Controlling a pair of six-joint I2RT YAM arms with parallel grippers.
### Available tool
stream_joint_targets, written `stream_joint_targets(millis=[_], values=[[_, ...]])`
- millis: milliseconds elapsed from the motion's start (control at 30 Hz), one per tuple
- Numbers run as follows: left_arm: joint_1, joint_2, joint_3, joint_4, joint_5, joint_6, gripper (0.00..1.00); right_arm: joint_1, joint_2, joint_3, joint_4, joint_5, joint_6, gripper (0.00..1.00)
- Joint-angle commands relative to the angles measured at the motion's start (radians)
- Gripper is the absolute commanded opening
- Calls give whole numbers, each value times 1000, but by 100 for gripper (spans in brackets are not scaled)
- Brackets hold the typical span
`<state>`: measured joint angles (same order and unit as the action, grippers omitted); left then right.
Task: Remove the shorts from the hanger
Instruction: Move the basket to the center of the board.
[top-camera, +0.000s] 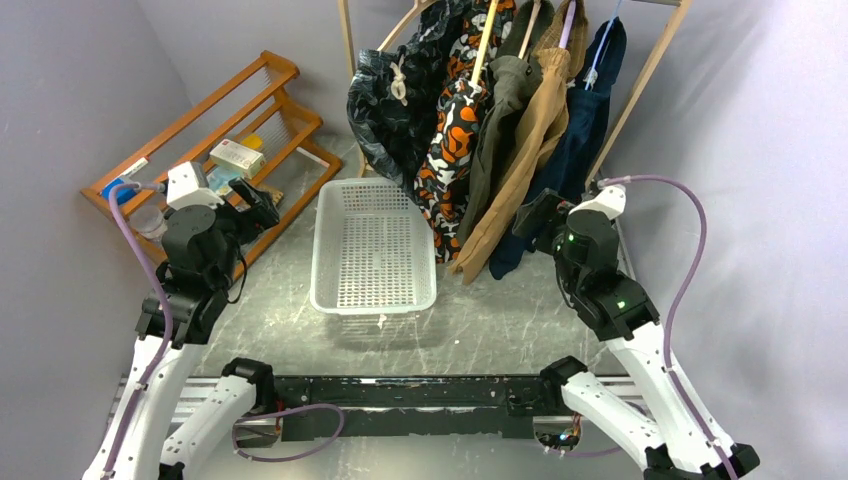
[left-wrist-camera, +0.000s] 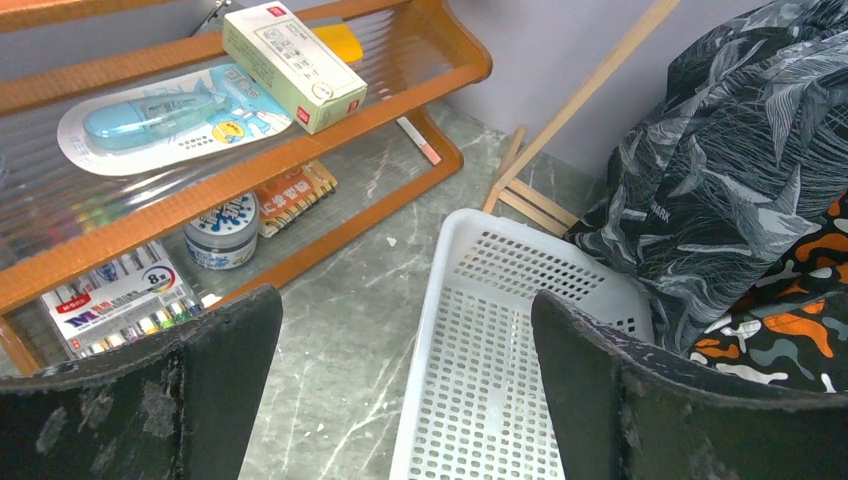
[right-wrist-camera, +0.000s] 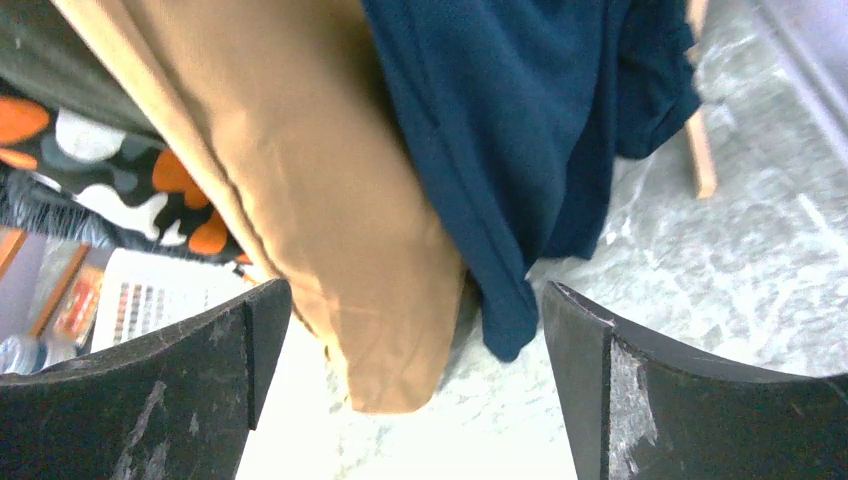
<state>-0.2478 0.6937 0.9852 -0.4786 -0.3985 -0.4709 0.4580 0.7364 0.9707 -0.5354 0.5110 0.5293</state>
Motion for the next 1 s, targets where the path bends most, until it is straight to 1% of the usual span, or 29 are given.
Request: stream_joint_targets(millis=[0,67,167,233,300,400,500,567,633,800,900,967], values=[[-5,-1,31,-36,39,-25,99,4,-24,-49,-8,-186,3,100],[-5,6,29,-40,60,-22,99,4,-59,-109,28,-288,-38,100],[-5,15,15,-36,91,-19,99,4,-111,-200,93,-346,-35,100],[-5,21,6,-49,108,-36,99,4,-100,-219,110,-409,-52,100],[-5,27,0,-50,141,-18,99,4,-62,-216,119,-493,-65,100],[-5,28,-24,-26,160,-28,99,4,25,-223,162,-674,-74,100],[-5,33,-39,-7,198,-31,99,4,123,-248,243,-853,-28,100],[-5,35,-41,-6,235,-15,99,9,180,-277,311,-923,21,100],[-5,30,-45,-10,257,0,99,25,236,-283,328,-906,46,100],[-5,4,-77,-13,282,1,99,88,347,-219,269,-680,68,100],[-5,-9,-98,-17,276,-6,99,121,413,-195,281,-597,99,100],[-5,-13,-98,-23,275,-15,99,148,463,-186,310,-577,115,99]])
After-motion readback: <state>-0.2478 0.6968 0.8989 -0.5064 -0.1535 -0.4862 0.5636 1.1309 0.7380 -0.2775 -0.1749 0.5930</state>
